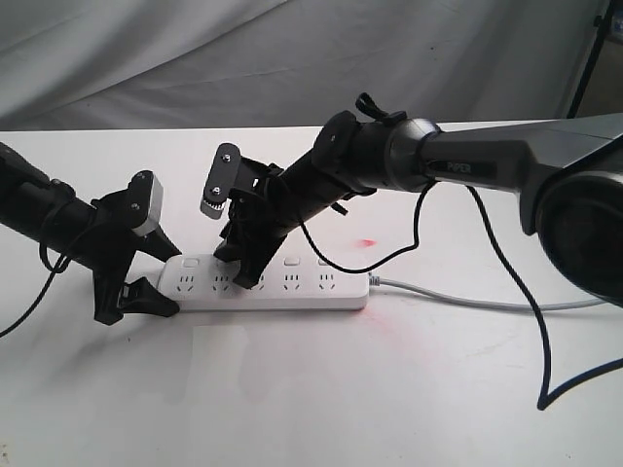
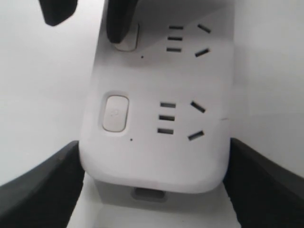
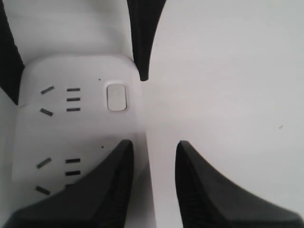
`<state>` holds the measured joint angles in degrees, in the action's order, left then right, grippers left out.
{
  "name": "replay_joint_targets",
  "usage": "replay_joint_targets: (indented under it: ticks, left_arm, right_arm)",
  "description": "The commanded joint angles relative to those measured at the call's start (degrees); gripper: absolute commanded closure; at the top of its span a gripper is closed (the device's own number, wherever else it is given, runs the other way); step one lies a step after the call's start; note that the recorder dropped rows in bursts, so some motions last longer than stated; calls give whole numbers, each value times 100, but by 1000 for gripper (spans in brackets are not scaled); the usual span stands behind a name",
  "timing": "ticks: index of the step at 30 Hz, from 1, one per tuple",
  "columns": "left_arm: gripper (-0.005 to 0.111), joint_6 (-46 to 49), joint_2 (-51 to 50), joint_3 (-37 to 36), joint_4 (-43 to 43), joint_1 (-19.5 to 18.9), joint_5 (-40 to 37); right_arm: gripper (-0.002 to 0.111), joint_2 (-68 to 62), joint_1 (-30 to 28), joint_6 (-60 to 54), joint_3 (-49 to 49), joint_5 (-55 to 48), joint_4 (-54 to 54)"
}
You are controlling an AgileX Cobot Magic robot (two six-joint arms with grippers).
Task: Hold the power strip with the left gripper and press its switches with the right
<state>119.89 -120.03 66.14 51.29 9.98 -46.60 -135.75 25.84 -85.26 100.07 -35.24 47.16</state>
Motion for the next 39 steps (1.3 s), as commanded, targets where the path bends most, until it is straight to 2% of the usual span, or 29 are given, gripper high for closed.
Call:
replay_joint_targets:
  ticks: [1,39]
  left_arm:
    - [42,10,-1,31,37,28,30]
    - [42,10,-1,31,37,28,30]
  right_arm:
    - [78,-149,-22,-23,-33,-52,-218]
    - [78,-399,99,-26,-33,-294,-530]
